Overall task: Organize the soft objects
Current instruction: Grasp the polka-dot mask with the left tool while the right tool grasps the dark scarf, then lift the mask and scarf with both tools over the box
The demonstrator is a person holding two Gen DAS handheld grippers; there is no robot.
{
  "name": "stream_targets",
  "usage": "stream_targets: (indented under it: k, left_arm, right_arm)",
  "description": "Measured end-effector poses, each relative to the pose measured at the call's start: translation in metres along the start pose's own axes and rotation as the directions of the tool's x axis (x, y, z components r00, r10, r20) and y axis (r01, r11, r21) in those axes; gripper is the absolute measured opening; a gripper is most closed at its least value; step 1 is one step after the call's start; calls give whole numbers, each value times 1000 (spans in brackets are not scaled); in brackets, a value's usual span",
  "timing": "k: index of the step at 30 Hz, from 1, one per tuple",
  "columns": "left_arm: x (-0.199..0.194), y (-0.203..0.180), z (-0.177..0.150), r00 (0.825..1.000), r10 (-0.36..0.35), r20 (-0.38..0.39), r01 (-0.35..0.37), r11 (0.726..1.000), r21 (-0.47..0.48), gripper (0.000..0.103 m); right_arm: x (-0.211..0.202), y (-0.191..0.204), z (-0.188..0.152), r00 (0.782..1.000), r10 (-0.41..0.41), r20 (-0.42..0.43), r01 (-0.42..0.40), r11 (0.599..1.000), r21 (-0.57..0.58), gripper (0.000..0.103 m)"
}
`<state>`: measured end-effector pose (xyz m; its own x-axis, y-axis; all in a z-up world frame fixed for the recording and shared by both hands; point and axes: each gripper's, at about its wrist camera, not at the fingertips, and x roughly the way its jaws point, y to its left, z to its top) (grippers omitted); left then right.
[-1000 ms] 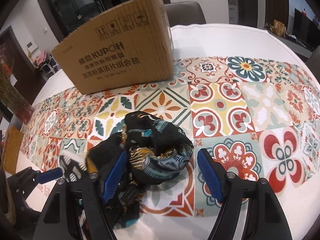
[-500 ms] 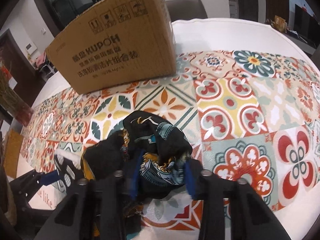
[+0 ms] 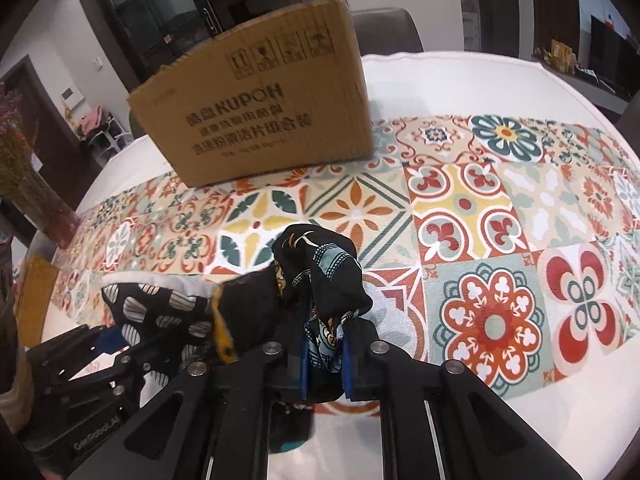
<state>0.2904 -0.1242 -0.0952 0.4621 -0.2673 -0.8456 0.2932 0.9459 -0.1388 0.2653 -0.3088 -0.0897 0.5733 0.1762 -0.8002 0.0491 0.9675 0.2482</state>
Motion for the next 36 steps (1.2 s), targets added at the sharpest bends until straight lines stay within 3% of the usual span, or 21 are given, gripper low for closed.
stream_targets:
  k: [10, 21, 36]
  left_arm:
    - [-37, -1, -2, 996, -5, 90, 5, 1000, -8, 34]
    - [-86, -6, 7, 977, 7, 213, -7, 1000, 1, 35]
    - [-134, -5, 47, 939, 13, 343, -17, 1000, 9, 35]
  right_arm:
    - [-42, 19, 0, 996, -5, 84, 8, 1000, -29, 13]
    - [-88, 35, 12, 981, 9, 193, 0, 999, -48, 13]
    - [-143, 59, 49, 929, 29, 369, 5, 996, -91, 13]
